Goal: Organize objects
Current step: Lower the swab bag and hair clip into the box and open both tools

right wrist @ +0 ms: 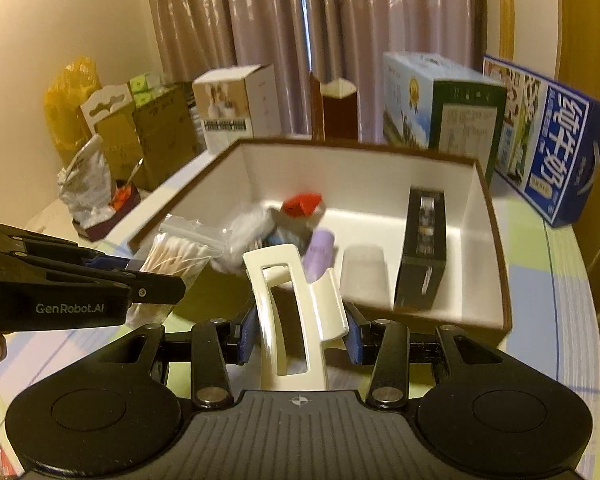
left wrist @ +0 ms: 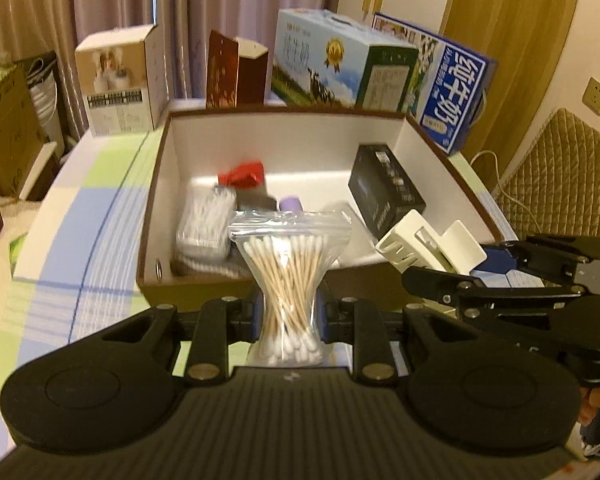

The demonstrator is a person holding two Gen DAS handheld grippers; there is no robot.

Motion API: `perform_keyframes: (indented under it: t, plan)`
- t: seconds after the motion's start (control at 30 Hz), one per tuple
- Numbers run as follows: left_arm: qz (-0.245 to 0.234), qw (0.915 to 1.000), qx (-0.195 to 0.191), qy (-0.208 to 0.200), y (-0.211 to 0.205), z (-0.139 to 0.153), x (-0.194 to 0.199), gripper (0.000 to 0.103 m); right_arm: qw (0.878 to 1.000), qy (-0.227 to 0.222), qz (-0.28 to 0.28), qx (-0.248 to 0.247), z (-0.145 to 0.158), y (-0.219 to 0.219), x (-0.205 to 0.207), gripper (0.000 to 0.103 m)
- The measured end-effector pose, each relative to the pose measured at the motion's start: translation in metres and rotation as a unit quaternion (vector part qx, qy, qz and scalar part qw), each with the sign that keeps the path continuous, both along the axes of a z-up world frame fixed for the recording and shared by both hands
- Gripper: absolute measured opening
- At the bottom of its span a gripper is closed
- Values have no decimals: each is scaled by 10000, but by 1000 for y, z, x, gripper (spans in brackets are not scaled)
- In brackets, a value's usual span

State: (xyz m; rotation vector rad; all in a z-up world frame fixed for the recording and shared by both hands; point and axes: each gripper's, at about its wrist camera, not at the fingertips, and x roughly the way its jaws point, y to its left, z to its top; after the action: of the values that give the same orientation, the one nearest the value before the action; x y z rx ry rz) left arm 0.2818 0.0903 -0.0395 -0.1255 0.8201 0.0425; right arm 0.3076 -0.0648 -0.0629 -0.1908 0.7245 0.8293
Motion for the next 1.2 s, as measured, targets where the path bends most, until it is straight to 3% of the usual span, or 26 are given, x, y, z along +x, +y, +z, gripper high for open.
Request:
perform_keyframes:
  t: [0.47, 1.2]
  plan:
    - [-93, 9998, 172, -29, 8, 7, 70, 21, 9995, -103, -222, 186, 17, 22, 57, 41]
    - [-23, 9983, 181, 548, 23, -33, 174, 21, 9980, 198, -593, -64, -13, 52, 142, 41]
